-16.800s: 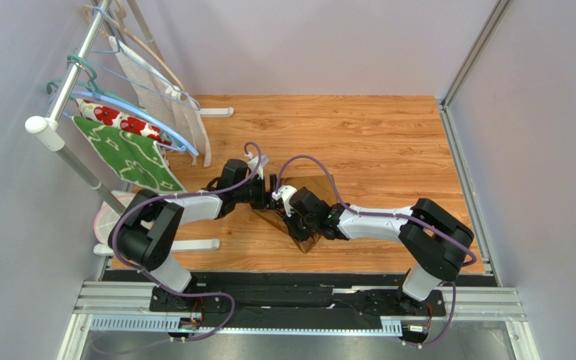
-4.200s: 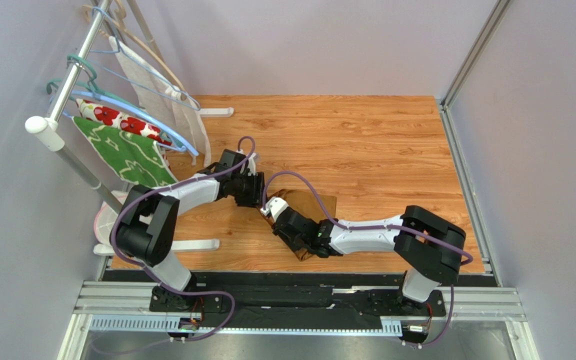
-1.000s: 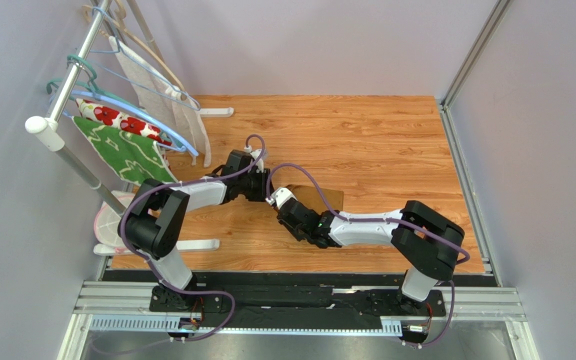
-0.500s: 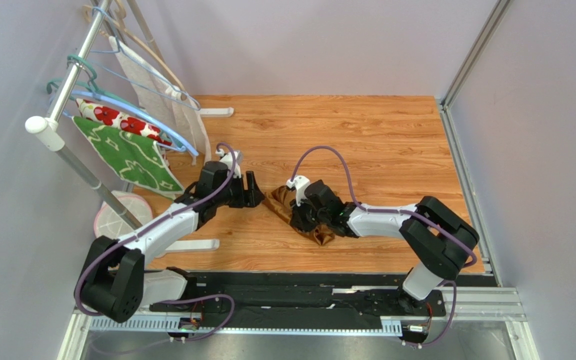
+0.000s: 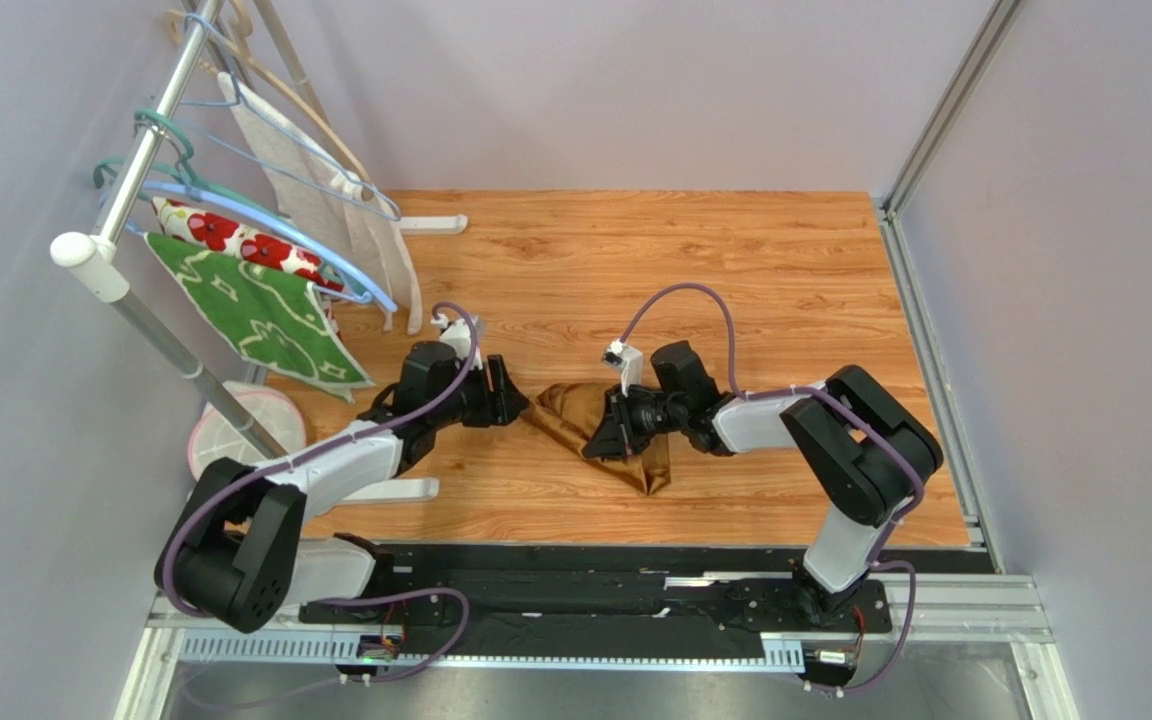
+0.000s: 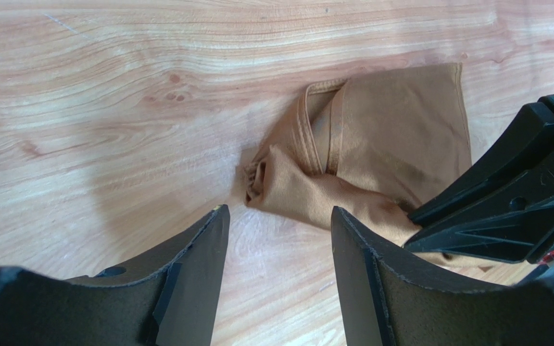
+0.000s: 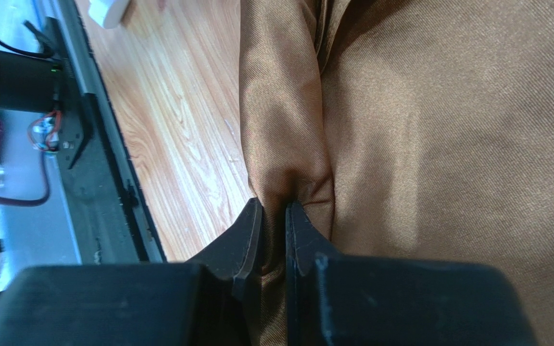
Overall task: Fold the napkin, place the utensils inside, and roll it up
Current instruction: Roll the napkin with the utensil
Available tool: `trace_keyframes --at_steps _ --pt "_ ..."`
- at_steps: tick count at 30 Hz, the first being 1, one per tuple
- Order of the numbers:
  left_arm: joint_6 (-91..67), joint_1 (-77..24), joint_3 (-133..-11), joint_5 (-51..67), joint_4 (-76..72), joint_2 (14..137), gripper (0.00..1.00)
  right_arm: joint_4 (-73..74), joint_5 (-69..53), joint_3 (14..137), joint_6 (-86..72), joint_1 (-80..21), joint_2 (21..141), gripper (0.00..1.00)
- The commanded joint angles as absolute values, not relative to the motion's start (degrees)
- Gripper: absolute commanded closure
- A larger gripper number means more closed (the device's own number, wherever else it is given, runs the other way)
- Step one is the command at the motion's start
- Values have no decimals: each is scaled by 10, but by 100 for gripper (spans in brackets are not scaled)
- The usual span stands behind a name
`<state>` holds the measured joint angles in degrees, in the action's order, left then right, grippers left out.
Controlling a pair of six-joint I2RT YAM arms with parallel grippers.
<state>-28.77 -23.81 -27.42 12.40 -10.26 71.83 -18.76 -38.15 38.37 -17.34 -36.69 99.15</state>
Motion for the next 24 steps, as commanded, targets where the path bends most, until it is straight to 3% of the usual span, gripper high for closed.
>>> trace_keyframes --at_steps 1,11,12,17,18,19,20,21,24 --pt "-308 -237 -276 144 -191 753 39 -142 -411 351 -180 -358 1036 100" --pt "-318 -237 -311 194 -247 866 48 -125 -402 358 -168 -355 1041 100" --pt "-319 -237 -312 198 -249 873 57 -123 -401 359 -166 -356 1041 100" --pt "-309 -237 -300 218 -251 873 81 -94 -386 375 -159 -356 1034 97" --pt "-300 -237 -297 218 -247 869 92 -87 -383 387 -159 -355 1032 85" --pt "-295 -237 -294 219 -246 868 98 -70 -380 395 -157 -356 1029 79" --pt "-292 -237 -290 220 -245 867 100 -61 -379 401 -156 -355 1021 72" --pt "-285 -237 -288 221 -242 867 100 -51 -376 418 -155 -356 1015 60" --pt "-280 -237 -285 228 -240 867 100 -10 -367 445 -153 -356 984 54"
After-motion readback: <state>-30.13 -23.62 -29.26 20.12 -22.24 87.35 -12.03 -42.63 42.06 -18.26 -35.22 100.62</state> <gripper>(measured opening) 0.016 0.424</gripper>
